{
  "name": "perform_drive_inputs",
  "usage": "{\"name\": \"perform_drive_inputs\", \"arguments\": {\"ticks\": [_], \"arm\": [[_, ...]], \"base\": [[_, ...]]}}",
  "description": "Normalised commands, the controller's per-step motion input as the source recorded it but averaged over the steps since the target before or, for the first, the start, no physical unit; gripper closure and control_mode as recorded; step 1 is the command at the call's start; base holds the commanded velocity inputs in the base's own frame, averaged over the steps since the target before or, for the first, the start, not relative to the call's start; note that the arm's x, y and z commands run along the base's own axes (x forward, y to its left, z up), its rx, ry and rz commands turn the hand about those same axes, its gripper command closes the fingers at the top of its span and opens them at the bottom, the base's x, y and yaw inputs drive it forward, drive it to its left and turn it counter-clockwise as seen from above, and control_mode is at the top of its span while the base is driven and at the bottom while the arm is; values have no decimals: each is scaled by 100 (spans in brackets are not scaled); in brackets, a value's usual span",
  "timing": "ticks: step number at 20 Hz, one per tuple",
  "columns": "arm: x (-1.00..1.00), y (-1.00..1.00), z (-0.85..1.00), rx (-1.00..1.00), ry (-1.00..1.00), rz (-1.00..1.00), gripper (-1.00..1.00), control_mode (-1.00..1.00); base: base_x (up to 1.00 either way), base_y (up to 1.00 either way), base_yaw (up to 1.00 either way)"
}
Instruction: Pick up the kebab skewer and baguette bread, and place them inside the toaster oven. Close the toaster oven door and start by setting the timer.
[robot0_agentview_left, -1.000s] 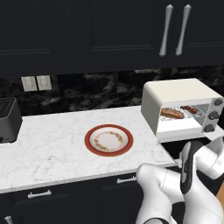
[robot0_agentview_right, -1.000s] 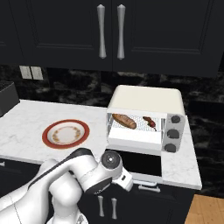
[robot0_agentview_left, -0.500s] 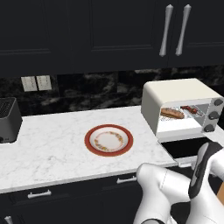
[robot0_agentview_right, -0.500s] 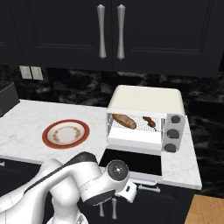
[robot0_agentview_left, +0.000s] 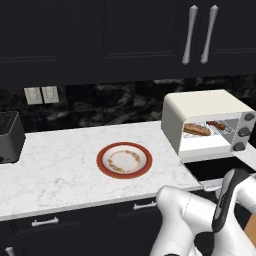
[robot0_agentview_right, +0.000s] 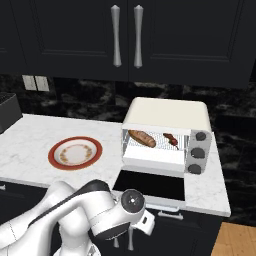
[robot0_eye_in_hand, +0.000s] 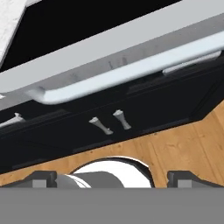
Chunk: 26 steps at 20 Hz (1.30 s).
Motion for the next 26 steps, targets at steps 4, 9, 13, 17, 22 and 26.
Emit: {"name": "perform_drive_inputs", "arguments": {"ticks": [4,9,13,17,22,26], "arm": [[11,0,-29,0,0,0,-100,-100],[48,0,-13,0,0,0,-100,-100],[42,0,-20,0,0,0,-100,-100],[13,0,-33,0,0,0,-100,-100],[18,0,-25,0,0,0,-100,-100],[37,0,-1,0,0,0,-100,-100]], "base": [[0,0,0],[0,0,0],[0,0,0],[0,0,0],[0,0,0],[0,0,0]]}}
